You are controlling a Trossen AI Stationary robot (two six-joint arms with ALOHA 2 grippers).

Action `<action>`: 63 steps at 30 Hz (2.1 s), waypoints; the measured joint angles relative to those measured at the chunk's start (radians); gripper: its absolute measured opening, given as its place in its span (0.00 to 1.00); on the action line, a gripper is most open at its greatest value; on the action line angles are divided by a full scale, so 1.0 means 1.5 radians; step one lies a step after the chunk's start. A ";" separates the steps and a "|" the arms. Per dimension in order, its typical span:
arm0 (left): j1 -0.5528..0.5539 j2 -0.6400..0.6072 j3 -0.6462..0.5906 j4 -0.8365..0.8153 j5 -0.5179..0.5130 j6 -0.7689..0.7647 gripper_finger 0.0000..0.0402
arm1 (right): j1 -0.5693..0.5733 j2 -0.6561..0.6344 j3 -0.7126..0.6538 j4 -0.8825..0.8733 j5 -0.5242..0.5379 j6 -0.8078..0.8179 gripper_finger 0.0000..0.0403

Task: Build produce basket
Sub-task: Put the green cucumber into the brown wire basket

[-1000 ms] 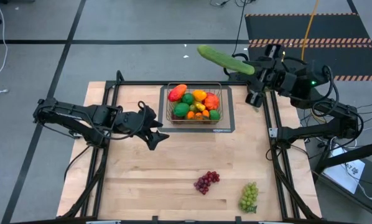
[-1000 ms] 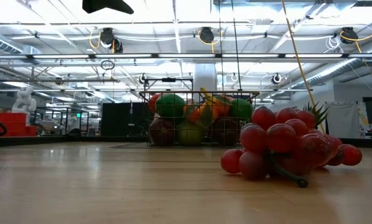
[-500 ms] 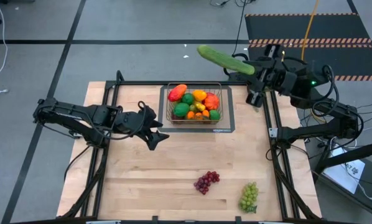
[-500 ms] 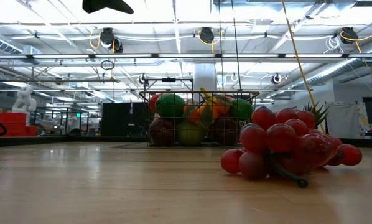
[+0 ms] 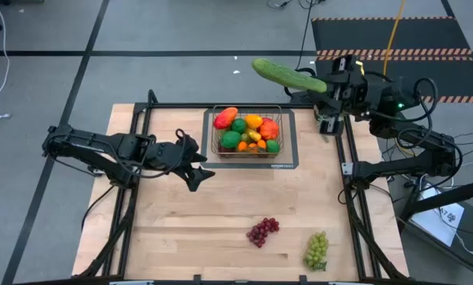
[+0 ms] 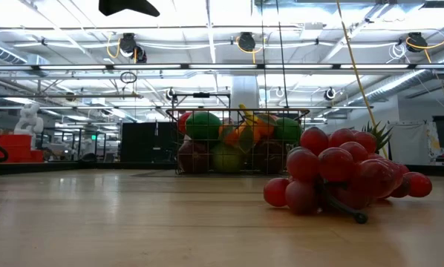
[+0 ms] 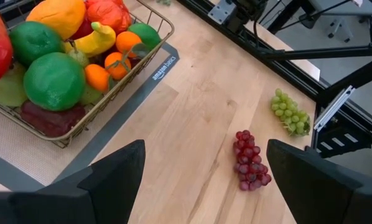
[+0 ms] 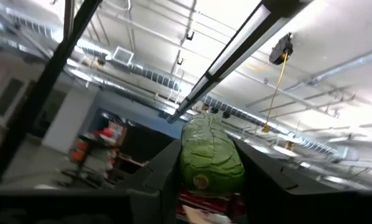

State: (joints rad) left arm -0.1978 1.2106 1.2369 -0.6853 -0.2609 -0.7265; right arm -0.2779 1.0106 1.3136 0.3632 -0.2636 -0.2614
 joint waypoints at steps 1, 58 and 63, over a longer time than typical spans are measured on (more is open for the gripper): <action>0.000 0.000 0.000 0.000 0.000 0.000 0.83 | 0.000 0.000 0.000 0.002 0.000 0.022 0.32; 0.000 0.000 0.000 -0.001 -0.124 -0.108 0.83 | -0.158 0.109 0.000 -0.380 0.002 0.489 0.32; 0.000 0.000 0.000 -0.001 -0.137 -0.117 0.83 | -0.205 0.158 0.000 -0.420 0.000 0.434 0.32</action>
State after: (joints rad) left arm -0.1978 1.2106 1.2373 -0.6866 -0.4659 -0.9028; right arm -0.5855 1.2468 1.3140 -0.2663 -0.2642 0.3889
